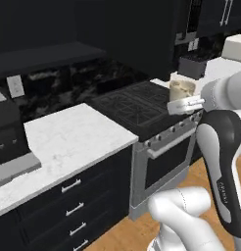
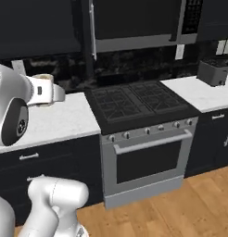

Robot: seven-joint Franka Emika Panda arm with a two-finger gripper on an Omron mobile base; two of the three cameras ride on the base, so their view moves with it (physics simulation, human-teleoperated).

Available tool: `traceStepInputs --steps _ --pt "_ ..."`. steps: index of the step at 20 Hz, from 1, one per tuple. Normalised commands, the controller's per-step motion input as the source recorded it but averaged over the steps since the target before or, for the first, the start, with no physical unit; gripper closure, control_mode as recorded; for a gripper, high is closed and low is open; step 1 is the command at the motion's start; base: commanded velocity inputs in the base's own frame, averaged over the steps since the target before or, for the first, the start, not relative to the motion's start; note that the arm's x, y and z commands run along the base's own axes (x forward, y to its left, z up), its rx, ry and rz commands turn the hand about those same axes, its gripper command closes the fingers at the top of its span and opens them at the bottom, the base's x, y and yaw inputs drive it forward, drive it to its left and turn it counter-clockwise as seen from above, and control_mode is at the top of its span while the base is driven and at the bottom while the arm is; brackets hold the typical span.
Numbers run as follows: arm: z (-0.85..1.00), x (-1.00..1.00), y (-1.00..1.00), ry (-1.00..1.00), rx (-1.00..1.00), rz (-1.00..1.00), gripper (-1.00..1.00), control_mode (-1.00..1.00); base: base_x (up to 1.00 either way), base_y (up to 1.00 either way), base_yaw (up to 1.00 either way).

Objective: Gather all objects into one cabinet and sort the glasses and bowls to opposite sides.

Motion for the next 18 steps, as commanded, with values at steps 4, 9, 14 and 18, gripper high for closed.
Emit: traceStepInputs --steps 4,9,14,18 --pt "0.0 0.0 0.0 0.0 0.0 0.0 1.0 1.0 -0.03 0.0 -1.0" --pt "0.0 0.0 0.0 0.0 0.0 0.0 1.0 1.0 -0.01 0.0 -1.0" --pt "0.0 0.0 0.0 0.0 0.0 0.0 1.0 1.0 0.0 0.0 -0.92" --pt "0.0 0.0 0.0 0.0 0.0 0.0 1.0 1.0 0.32 0.0 -0.77"
